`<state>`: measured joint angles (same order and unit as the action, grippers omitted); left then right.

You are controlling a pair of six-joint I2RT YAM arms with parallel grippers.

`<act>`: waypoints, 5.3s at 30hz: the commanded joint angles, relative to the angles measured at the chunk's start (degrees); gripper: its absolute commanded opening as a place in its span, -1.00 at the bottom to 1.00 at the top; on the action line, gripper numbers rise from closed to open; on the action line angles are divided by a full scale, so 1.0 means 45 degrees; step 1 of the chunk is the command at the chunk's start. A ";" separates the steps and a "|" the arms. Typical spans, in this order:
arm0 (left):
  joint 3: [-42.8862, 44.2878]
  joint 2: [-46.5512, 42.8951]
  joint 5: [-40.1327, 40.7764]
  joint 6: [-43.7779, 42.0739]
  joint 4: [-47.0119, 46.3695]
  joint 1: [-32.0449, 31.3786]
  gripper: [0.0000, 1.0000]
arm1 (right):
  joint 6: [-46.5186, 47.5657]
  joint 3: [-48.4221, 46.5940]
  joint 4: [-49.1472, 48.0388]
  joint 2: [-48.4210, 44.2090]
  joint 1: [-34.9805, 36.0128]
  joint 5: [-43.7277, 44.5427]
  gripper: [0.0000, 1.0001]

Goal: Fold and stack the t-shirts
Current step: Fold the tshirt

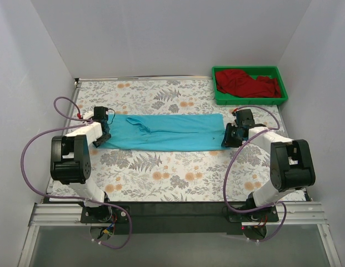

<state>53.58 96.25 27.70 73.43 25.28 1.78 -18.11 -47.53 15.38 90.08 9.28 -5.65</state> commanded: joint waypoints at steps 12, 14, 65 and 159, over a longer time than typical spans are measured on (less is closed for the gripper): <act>0.1316 -0.0952 0.0761 -0.0499 0.0612 0.0249 0.08 | 0.0606 0.0016 0.0606 -0.0115 -0.0404 0.0904 -0.38; 0.1063 -0.1697 -0.0119 0.0144 0.0730 0.0249 0.15 | 0.0606 -0.0063 0.0626 -0.0234 -0.0285 0.0594 -0.37; -0.0909 -0.0843 0.1168 0.1006 0.0769 0.1948 -0.98 | 0.1173 0.0347 0.1095 0.0060 -0.0362 0.1822 -0.38; 0.7953 0.4841 0.1128 0.1047 0.3367 -0.4086 -0.15 | 0.2891 -0.1274 0.2149 -0.0742 0.5126 0.2447 -0.16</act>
<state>84.29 115.61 28.49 80.29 40.23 -14.87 -5.43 -53.54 24.38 88.31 32.01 4.73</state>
